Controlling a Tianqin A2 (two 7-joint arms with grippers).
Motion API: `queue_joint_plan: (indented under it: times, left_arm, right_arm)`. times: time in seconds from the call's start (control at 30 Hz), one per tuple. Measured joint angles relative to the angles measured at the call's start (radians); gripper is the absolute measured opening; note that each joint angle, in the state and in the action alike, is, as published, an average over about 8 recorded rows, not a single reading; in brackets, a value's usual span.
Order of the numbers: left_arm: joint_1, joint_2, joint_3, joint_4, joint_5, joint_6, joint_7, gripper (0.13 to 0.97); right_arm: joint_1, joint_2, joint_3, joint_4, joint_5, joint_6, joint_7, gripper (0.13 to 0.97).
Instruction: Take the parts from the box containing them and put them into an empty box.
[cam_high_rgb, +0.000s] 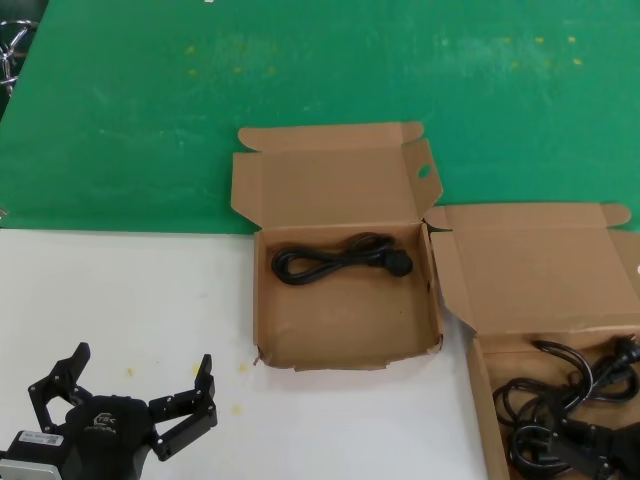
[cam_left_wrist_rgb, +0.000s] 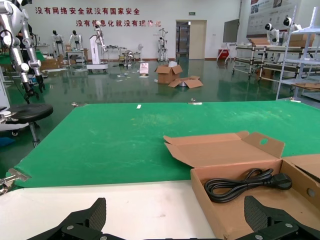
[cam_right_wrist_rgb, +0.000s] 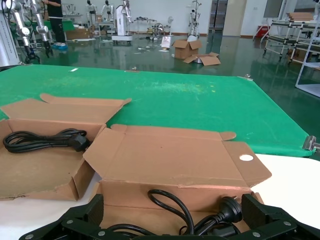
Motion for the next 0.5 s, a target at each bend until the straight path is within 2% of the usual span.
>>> queue_joint_plan:
  times: [0.5]
  left_arm:
    - [0.000, 0.000, 0.000, 0.000, 0.000, 0.000, 0.000, 0.966]
  right_arm:
    - [0.000, 0.000, 0.000, 0.000, 0.000, 0.000, 0.000, 0.966]
